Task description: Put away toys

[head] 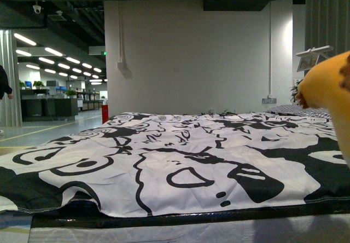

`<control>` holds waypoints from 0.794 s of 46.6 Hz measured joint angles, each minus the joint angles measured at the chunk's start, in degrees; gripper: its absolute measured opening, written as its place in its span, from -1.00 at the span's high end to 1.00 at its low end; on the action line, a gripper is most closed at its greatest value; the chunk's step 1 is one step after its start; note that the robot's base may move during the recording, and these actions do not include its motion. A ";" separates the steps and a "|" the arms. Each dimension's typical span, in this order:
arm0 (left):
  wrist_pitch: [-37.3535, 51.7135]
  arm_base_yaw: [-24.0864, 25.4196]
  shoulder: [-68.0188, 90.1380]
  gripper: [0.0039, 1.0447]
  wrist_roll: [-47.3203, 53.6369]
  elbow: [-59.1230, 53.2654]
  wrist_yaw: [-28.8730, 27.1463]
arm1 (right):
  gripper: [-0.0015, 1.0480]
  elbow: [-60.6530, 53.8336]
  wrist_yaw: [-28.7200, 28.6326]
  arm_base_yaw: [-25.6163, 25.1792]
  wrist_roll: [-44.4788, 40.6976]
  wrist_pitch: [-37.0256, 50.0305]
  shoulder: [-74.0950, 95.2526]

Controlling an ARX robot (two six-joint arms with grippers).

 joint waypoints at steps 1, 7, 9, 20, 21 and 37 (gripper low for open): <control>0.00 0.00 0.00 -0.89 0.00 0.00 0.02 | 0.82 -0.39 1.07 0.63 -0.26 0.07 -0.20; 0.00 0.00 0.00 -0.89 0.00 0.00 0.02 | 0.82 -3.82 6.86 5.29 -2.64 1.07 -1.66; 0.00 0.00 0.00 -0.89 0.00 0.00 0.00 | 0.82 -4.66 7.69 5.88 -2.95 1.07 -2.25; 0.00 0.00 0.00 -0.89 0.00 -0.02 0.02 | 0.82 -7.32 11.78 8.07 -5.09 -0.81 -6.21; 0.00 0.00 0.00 -0.89 0.00 0.00 0.00 | 0.82 -7.32 11.98 8.33 -5.14 -1.01 -6.47; 0.00 0.00 0.00 -0.89 0.00 0.00 -0.26 | 0.82 -7.32 11.89 8.74 -5.20 -1.27 -6.51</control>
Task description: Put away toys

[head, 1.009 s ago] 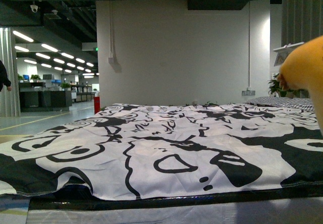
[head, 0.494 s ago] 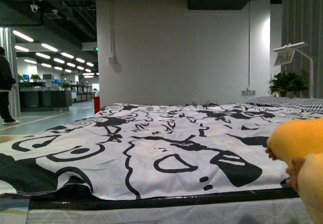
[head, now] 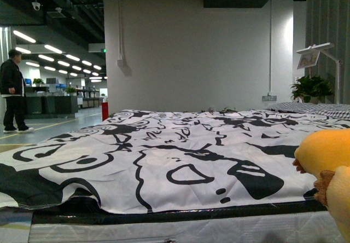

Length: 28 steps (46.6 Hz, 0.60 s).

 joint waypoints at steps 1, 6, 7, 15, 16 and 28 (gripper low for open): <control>0.00 0.00 0.00 -0.89 0.00 0.00 0.02 | 0.82 0.00 -0.04 0.00 0.00 0.00 0.00; 0.00 0.00 0.02 -0.89 0.00 0.00 0.09 | 0.82 0.00 0.22 0.00 -0.04 -0.02 -0.02; 0.00 0.00 0.00 -0.89 0.00 0.00 0.17 | 0.82 0.00 0.33 0.00 -0.04 -0.04 -0.02; -0.02 -0.02 -0.02 -0.89 0.00 0.00 0.42 | 0.82 0.00 0.81 -0.04 -0.15 -0.07 -0.35; -0.02 -0.02 -0.02 -0.89 -0.02 -0.02 0.26 | 0.82 0.00 0.70 -0.02 -0.17 -0.07 -0.33; 0.00 -0.02 -0.02 -0.89 0.00 0.00 0.33 | 0.82 0.00 0.63 -0.04 -0.17 -0.11 -0.33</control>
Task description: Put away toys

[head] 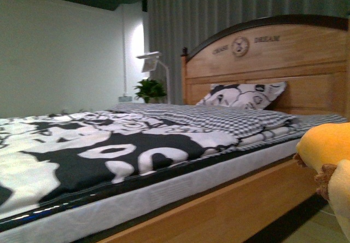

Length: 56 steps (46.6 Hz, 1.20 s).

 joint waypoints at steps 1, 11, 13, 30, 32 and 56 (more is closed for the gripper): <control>-0.02 0.00 0.00 -0.89 -0.02 0.00 -0.09 | 0.82 0.00 -0.02 0.00 0.00 0.00 0.02; 0.00 0.00 0.00 -0.89 0.00 0.00 -0.09 | 0.82 0.00 -0.02 0.02 0.02 0.00 -0.02; 0.00 0.00 0.00 -0.89 0.02 0.00 -0.04 | 0.82 0.00 -0.02 0.02 0.02 0.00 -0.02; 0.00 -0.02 0.00 -0.89 0.02 0.00 -0.07 | 0.82 0.00 -0.02 0.02 0.02 0.00 -0.02; 0.00 -0.02 0.00 -0.89 0.02 0.00 -0.07 | 0.82 0.00 -0.04 0.02 0.02 0.00 -0.02; 0.00 -0.04 0.00 -0.89 0.09 0.00 0.35 | 0.82 0.00 0.72 -0.02 0.02 0.00 -0.02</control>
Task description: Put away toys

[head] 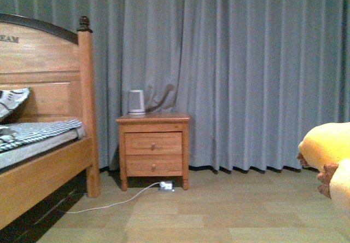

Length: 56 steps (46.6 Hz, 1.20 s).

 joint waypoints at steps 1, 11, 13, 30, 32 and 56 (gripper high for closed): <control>0.00 0.00 0.00 -0.89 0.00 0.00 -0.02 | 0.82 0.00 -0.04 0.00 0.00 0.00 0.00; 0.00 0.00 0.00 -0.89 0.00 0.00 -0.39 | 0.82 0.00 -0.96 0.04 0.00 0.00 0.00; 0.00 0.00 0.00 -0.89 0.00 0.00 -0.39 | 0.82 0.00 -0.94 0.04 0.00 0.00 0.00; 0.00 0.00 0.00 -0.89 0.00 0.00 -0.39 | 0.82 0.00 -0.94 0.04 0.00 0.00 0.00; 0.00 0.00 0.00 -0.89 0.00 0.00 -0.39 | 0.82 0.00 -0.94 0.04 0.00 0.00 0.00; 0.00 0.00 0.00 -0.89 0.02 0.00 -0.39 | 0.82 0.00 -0.94 0.04 0.00 0.00 0.00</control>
